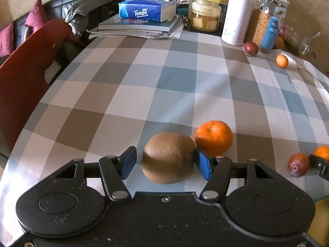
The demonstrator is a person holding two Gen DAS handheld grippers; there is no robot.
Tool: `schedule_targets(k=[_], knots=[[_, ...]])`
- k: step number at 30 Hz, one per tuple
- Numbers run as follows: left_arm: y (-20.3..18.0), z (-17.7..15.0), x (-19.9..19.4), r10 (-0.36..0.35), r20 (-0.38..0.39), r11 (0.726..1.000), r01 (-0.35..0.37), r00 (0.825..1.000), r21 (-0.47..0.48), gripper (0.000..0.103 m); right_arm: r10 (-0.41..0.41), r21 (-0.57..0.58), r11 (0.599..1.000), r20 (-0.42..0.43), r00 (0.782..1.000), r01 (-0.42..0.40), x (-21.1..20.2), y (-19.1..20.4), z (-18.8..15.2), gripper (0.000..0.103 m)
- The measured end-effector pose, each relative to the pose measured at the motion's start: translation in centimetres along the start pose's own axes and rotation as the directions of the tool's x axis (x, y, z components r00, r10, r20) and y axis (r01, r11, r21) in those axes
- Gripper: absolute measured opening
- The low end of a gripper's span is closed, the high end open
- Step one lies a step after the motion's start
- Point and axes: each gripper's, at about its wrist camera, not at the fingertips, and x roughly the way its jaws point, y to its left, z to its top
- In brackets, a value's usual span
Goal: Organize fruits
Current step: 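Carry the kiwi and orange over the gold tray with both tools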
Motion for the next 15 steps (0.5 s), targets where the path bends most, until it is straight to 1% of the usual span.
schedule_targets(k=[1,3,5,11,15], knots=[[0.0,-0.1,0.1,-0.001,-0.002,1.0,0.001,1.0,0.001,0.065,-0.005,-0.008,1.0,0.003,1.0,0.005,0.0,0.1,-0.1,0.038],[0.0,-0.2,0.4,-0.013,-0.005,1.0,0.013,1.0,0.004,0.06,-0.013,-0.02,1.0,0.012,1.0,0.013,-0.1,0.3,-0.3,0.038],[0.1,-0.4,0.4,-0.018,0.004,1.0,0.018,1.0,-0.007,0.06,-0.015,-0.026,1.0,0.024,1.0,0.016,-0.3,0.3,-0.5,0.037],[0.6,-0.1,0.1,-0.036,0.003,0.999,0.036,0.999,-0.036,0.059,-0.017,-0.024,1.0,0.045,0.999,0.018,-0.5,0.3,-0.9,0.037],[0.5,-0.1,-1.7,-0.024,0.035,0.999,0.025,0.999,-0.021,0.059,-0.012,-0.012,1.0,0.066,0.998,0.013,-1.3,0.2,-1.0,0.037]])
